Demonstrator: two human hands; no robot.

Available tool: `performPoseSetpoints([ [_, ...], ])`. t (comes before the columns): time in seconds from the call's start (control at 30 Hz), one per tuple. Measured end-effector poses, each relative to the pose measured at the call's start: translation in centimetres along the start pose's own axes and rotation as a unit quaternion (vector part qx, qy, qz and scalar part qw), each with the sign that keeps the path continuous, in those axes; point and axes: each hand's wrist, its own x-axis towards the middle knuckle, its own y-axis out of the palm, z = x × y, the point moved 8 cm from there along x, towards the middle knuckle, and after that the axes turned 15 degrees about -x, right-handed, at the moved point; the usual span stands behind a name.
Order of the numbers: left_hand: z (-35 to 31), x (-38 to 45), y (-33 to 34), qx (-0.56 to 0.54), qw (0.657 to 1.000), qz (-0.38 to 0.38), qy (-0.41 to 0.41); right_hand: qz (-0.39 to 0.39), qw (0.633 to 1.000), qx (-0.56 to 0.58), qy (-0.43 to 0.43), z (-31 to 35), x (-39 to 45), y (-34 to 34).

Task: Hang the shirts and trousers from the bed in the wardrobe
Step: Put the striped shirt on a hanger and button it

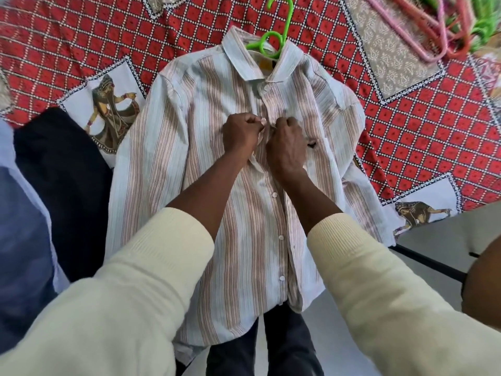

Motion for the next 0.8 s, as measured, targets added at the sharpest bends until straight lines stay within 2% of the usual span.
performPoseSetpoints([
  [0.07, 0.5, 0.3, 0.1, -0.027, 0.999, 0.0, -0.039, 0.014, 0.999, 0.028, 0.03, -0.2, 0.4, 0.3],
  [0.13, 0.9, 0.5, 0.1, -0.055, 0.996, -0.003, -0.072, 0.031, 0.987, 0.126, 0.09, -0.8, 1.1, 0.7],
  [0.23, 1.3, 0.7, 0.0, -0.083, 0.991, -0.009, -0.108, 0.057, 0.935, 0.313, 0.159, -1.5, 1.4, 1.5],
  [0.37, 2.3, 0.5, 0.3, -0.139, 0.98, 0.008, -0.142, 0.113, 0.872, 0.429, 0.207, -1.6, 0.9, 2.3],
  [0.47, 3.0, 0.3, 0.5, -0.177, 0.973, 0.032, -0.143, 0.146, 0.832, 0.475, 0.245, -1.7, 0.9, 3.2],
  [0.57, 2.9, 0.0, 0.5, -0.168, 0.978, 0.011, -0.122, 0.167, 0.814, 0.486, 0.272, -1.9, 0.9, 3.6],
  [0.67, 2.4, -0.2, 0.5, -0.149, 0.983, -0.025, -0.1, 0.171, 0.813, 0.479, 0.282, -2.3, 1.0, 3.8],
  [0.73, 2.4, -0.3, 0.6, -0.147, 0.984, -0.033, -0.095, 0.164, 0.82, 0.473, 0.276, -2.3, 1.2, 3.5],
  [0.8, 2.7, -0.2, 0.6, -0.147, 0.984, -0.034, -0.091, 0.173, 0.812, 0.484, 0.278, -2.3, 1.1, 3.5],
])
